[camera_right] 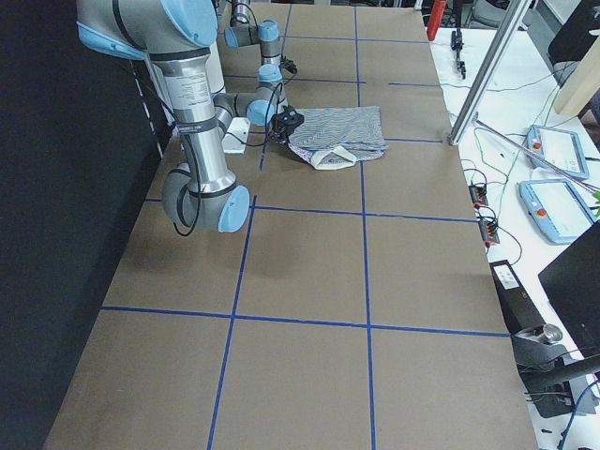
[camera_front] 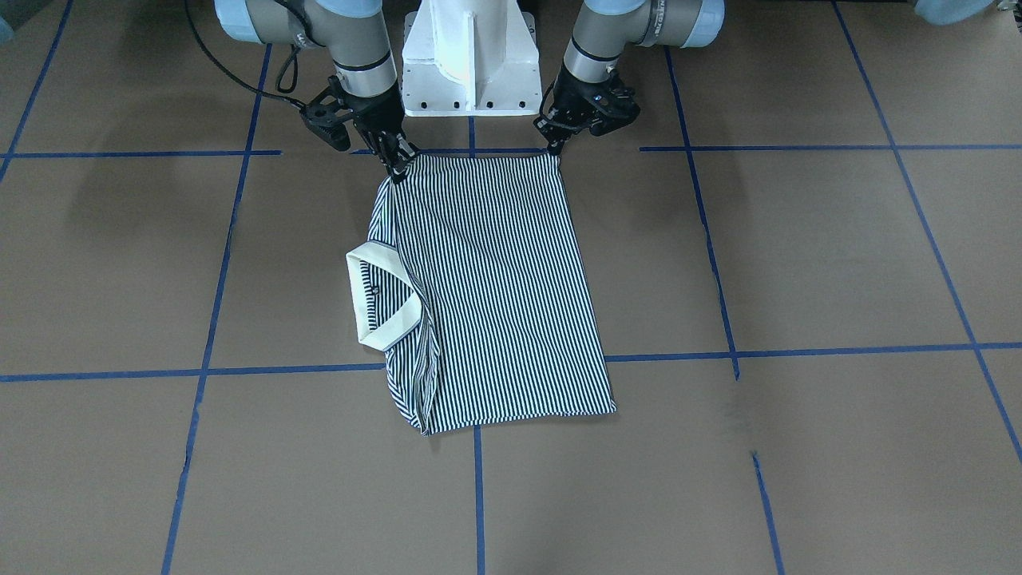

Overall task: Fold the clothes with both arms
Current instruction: 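Grasp the near edge of the shirt with both grippers, then lift the near edge with both grippers and fold it away from the robot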

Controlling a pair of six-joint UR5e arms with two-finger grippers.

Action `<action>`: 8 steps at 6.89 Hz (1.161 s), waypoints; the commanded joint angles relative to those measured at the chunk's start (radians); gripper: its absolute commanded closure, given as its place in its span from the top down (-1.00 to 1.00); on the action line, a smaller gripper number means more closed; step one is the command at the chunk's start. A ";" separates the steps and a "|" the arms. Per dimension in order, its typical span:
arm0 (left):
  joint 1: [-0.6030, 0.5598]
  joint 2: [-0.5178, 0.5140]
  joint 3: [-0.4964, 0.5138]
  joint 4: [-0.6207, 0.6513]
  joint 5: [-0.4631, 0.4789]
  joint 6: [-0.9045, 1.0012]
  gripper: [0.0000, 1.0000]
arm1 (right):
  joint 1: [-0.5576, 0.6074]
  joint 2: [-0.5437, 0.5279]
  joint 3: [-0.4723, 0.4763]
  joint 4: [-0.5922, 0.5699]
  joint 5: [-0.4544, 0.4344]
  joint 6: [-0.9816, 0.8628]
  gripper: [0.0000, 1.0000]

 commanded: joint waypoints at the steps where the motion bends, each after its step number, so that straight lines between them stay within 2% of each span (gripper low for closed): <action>1: 0.002 -0.002 -0.134 0.118 -0.003 -0.006 -1.00 | -0.040 -0.050 0.114 -0.004 0.000 0.003 -1.00; 2: 0.002 -0.002 -0.221 0.204 -0.008 -0.010 -1.00 | -0.085 -0.087 0.204 -0.062 -0.001 0.026 -1.00; 3: 0.003 -0.009 -0.277 0.246 -0.009 -0.009 -1.00 | -0.093 -0.083 0.247 -0.101 -0.003 0.064 -1.00; 4: -0.001 -0.022 -0.274 0.247 -0.009 0.006 -1.00 | -0.055 -0.077 0.266 -0.116 0.002 0.060 -1.00; 6: -0.209 -0.181 -0.111 0.240 -0.014 0.223 -1.00 | 0.124 -0.037 0.231 -0.110 0.014 -0.033 -1.00; 8: -0.335 -0.220 0.020 0.192 -0.012 0.365 -1.00 | 0.295 0.119 -0.007 -0.107 0.127 -0.070 -1.00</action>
